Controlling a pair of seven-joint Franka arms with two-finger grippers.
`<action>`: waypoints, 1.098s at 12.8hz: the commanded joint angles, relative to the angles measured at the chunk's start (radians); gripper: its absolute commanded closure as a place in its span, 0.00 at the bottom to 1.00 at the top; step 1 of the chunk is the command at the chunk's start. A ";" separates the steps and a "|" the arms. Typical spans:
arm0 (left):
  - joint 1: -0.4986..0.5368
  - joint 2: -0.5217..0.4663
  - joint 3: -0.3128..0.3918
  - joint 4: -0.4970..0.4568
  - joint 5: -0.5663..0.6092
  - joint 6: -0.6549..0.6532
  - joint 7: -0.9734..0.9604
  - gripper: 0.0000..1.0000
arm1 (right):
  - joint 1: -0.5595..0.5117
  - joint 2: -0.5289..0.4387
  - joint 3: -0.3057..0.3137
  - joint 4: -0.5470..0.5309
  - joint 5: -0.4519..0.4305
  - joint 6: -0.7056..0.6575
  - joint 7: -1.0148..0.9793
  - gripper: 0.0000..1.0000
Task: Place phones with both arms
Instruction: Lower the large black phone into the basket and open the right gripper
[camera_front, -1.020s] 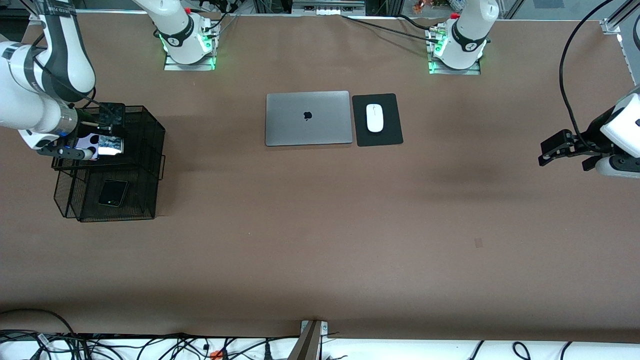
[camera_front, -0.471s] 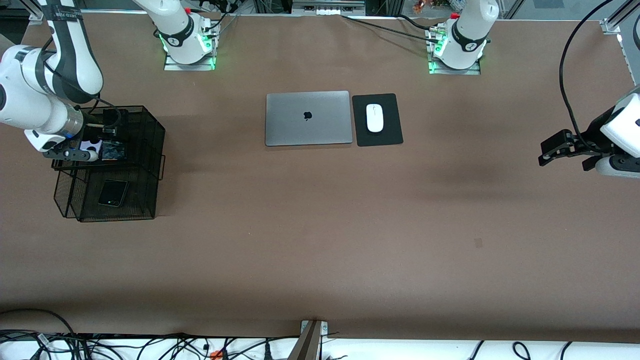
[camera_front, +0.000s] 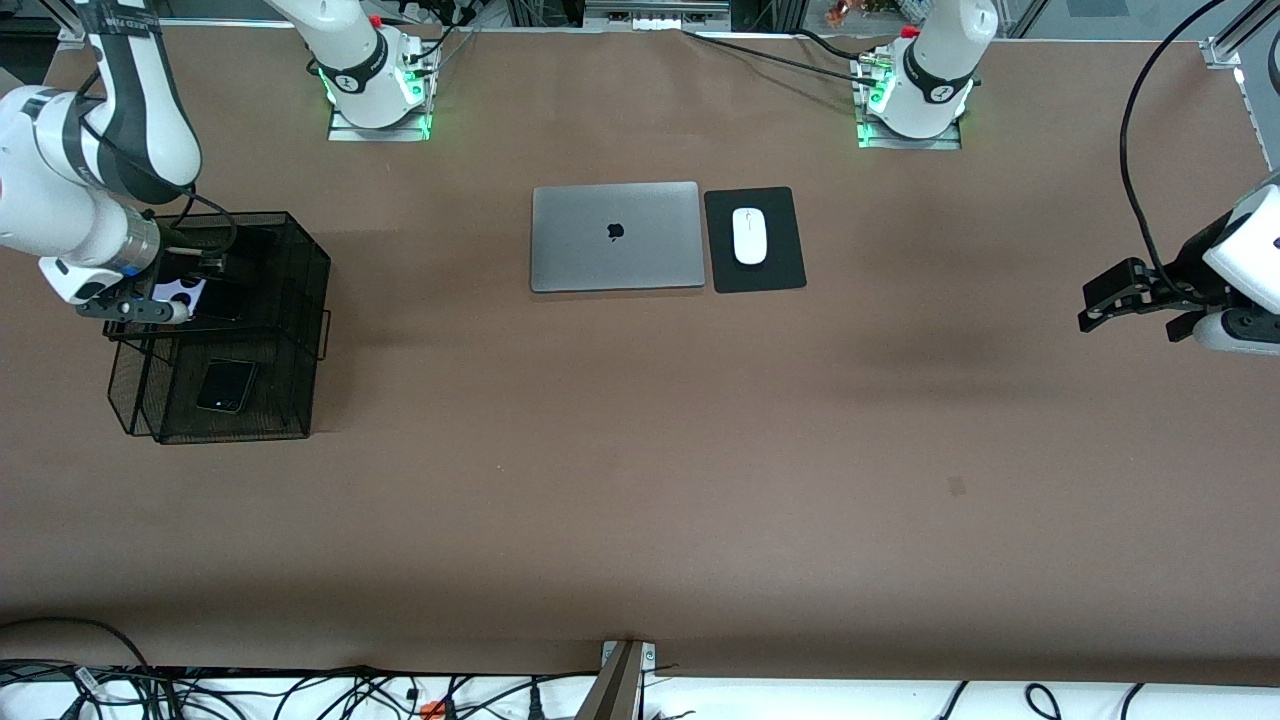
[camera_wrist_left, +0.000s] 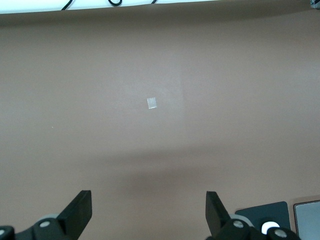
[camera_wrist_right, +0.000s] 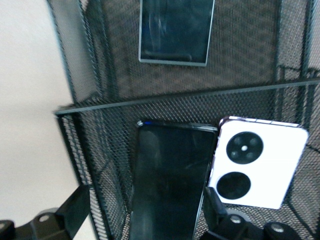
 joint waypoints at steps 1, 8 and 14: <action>0.000 -0.004 0.001 0.018 -0.015 -0.020 0.006 0.00 | -0.004 0.008 0.033 0.193 0.013 -0.203 -0.015 0.00; -0.006 -0.004 -0.001 0.019 -0.015 -0.020 0.000 0.00 | -0.003 0.195 0.197 0.830 0.013 -0.793 -0.011 0.00; -0.006 -0.004 0.001 0.021 -0.013 -0.020 0.001 0.00 | -0.118 -0.057 0.268 0.565 -0.005 -0.423 -0.014 0.00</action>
